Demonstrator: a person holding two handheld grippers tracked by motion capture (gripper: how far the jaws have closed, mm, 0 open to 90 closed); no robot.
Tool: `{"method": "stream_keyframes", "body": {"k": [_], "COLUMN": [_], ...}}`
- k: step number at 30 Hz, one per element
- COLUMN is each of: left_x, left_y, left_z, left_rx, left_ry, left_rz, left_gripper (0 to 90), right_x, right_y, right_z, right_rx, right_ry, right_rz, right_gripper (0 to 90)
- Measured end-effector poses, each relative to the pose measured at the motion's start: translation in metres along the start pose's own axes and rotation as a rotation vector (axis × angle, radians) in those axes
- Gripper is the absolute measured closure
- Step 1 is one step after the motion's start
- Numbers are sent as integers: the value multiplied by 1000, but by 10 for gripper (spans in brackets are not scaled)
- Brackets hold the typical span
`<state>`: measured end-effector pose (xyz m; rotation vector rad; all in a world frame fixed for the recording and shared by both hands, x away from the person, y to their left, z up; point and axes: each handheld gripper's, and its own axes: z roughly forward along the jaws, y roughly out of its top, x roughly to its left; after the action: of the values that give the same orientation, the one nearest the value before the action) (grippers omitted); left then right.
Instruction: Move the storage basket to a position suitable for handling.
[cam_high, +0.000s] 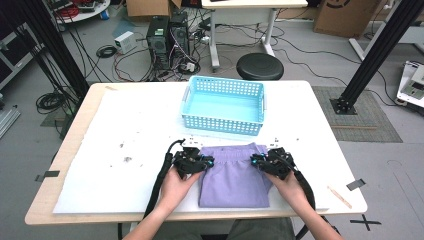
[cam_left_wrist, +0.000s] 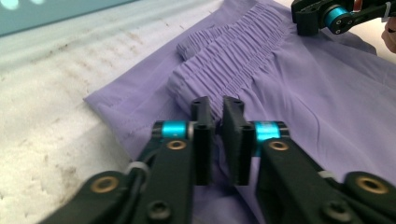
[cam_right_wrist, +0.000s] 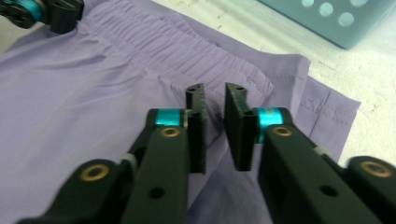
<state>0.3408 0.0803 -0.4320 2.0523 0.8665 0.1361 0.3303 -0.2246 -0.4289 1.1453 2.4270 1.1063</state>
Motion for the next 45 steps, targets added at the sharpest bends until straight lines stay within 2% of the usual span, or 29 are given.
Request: {"method": "stream_keyframes", "body": {"k": [2,5,6,7,8,9,10,12,13,15,17,18,20,22,24,28,30,33,34,37,39,41,43,45], "left_x": [1,2,2,2,3,4,4,4,3,2,1,1,1,0,0,3,3,4,4,2,2,3,4,5], "left_y": [1,1,1,1,1,1,1,2,2,2,2,2,3,5,6,5,5,5,4,4,4,5,5,5], "left_z": [1,1,0,0,0,0,1,2,2,4,6,6,4,1,0,3,0,-1,1,6,9,10,12,11], "left_rx": [-2,-3,-5,-3,-7,0,-4,2,6,11,16,13,-12,-45,-60,-32,-30,-24,-13,17,18,16,6,-4], "left_ry": [4,11,19,29,27,26,20,11,8,1,3,4,3,7,12,37,54,42,29,25,20,36,32,32], "left_rz": [-2,-14,-20,-34,-49,-47,-60,-56,-52,-40,-21,-14,-19,-5,-2,-18,-32,-53,-63,-64,-52,-40,-64,-64], "left_gripper": [865,862,822,716,663,629,607,581,593,683,773,787,827,878,880,870,692,589,581,602,692,767,796,816], "right_x": [1,2,2,1,1,1,0,-2,-3,-3,-2,-2,-2,-1,0,3,3,1,1,3,4,4,4,3], "right_y": [1,3,3,3,3,3,3,3,3,3,4,4,6,8,10,12,12,10,10,11,12,12,12,12], "right_z": [1,1,1,-1,-1,-2,-2,0,2,4,5,4,2,1,2,5,3,1,1,2,3,4,4,3], "right_rx": [-4,-5,-6,-12,-19,-19,-21,-11,2,17,14,13,3,-2,-5,-12,-10,-15,-16,-21,-20,-18,-18,-22], "right_ry": [-1,-10,-9,-7,-6,-12,-14,-10,-16,3,-12,-15,-7,-5,-7,-15,-21,-25,-26,-31,-31,-34,-35,-35], "right_rz": [-5,-11,-11,-10,-11,-1,6,15,27,28,13,9,5,6,-10,-26,-24,-19,-19,-22,-31,-36,-34,-30], "right_gripper": [842,842,840,818,779,700,678,635,626,688,738,757,847,872,886,895,895,896,897,900,900,900,900,900]}}
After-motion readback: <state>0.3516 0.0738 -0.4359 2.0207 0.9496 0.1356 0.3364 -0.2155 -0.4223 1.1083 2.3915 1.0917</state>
